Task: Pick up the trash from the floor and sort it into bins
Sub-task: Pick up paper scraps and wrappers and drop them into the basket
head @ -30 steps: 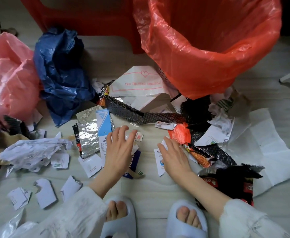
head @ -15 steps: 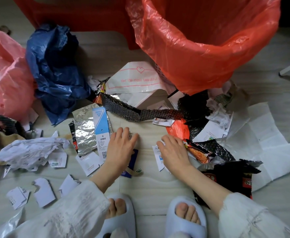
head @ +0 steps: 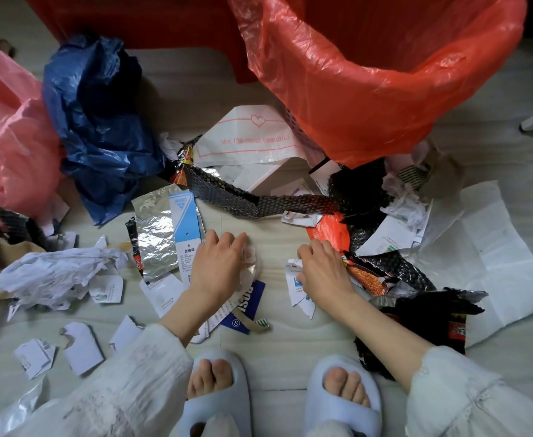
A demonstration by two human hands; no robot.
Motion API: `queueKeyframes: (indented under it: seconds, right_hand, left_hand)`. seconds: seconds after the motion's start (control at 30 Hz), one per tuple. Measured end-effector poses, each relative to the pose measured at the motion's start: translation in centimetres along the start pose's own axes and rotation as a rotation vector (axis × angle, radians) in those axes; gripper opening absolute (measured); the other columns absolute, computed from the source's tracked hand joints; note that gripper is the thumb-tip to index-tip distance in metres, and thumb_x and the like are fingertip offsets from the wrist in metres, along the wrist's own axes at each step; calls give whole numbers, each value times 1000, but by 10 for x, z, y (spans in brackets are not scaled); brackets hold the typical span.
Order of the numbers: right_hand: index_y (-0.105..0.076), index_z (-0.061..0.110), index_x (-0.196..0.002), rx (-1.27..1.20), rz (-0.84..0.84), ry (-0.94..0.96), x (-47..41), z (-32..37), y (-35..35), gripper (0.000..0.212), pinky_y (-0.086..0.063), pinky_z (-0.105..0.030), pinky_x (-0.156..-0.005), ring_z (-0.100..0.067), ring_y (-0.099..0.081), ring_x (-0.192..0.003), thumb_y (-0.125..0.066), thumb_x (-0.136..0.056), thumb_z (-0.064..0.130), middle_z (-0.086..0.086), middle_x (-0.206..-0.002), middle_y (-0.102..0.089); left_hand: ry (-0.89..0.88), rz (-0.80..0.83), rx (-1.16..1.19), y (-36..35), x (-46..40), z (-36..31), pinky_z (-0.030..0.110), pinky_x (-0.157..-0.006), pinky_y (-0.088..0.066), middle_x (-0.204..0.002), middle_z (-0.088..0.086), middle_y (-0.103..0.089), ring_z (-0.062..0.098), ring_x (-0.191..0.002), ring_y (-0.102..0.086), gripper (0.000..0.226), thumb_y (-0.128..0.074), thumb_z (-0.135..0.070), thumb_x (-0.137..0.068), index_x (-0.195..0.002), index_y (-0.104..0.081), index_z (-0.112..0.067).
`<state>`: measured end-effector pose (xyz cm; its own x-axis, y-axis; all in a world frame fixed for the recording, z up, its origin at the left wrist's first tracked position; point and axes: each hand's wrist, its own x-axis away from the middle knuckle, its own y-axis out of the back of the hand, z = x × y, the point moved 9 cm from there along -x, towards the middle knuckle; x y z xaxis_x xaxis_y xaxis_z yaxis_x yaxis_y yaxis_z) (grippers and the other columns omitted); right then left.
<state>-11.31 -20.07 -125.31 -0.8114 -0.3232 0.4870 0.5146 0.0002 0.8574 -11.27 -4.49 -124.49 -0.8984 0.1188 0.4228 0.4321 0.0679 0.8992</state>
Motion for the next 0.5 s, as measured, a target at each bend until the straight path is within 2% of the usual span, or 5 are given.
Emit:
queueKeyframes:
  seconds: [0.07,0.17,0.33,0.5]
  right_hand:
    - [-43,11,-121,-16,6,-39,-1,-4,-2,38,-34,-34,-98,-27,-40,-115,-59,-86,15,-9,-124,-46]
    - [-43,10,-120,-24,23,-66,-2,-6,-2,36,-32,-35,-99,-27,-40,-117,-58,-87,16,-10,-125,-46]
    - [-48,10,-115,-13,15,-58,1,-5,-1,28,-30,-34,-100,-26,-38,-118,-55,-89,19,-9,-125,-45]
    - [-48,13,-112,-65,20,-67,5,-6,1,24,-31,-34,-95,-24,-45,-117,-53,-91,22,-5,-121,-52]
  left_hand:
    - [24,-29,-12,3,-4,1,34,-83,-33,-122,1,-51,26,-108,-37,53,-62,-28,-83,-132,-41,-20]
    - [53,-21,-20,1,-7,0,33,-82,-25,-118,2,-50,25,-108,-35,43,-56,-21,-85,-126,-44,-20]
    - [106,-57,62,-2,-6,4,34,-83,-24,-119,1,-48,24,-109,-34,40,-55,-17,-84,-122,-45,-20]
    - [58,-56,176,0,-4,-2,35,-85,-23,-119,0,-53,21,-108,-34,35,-55,-14,-82,-114,-42,-18]
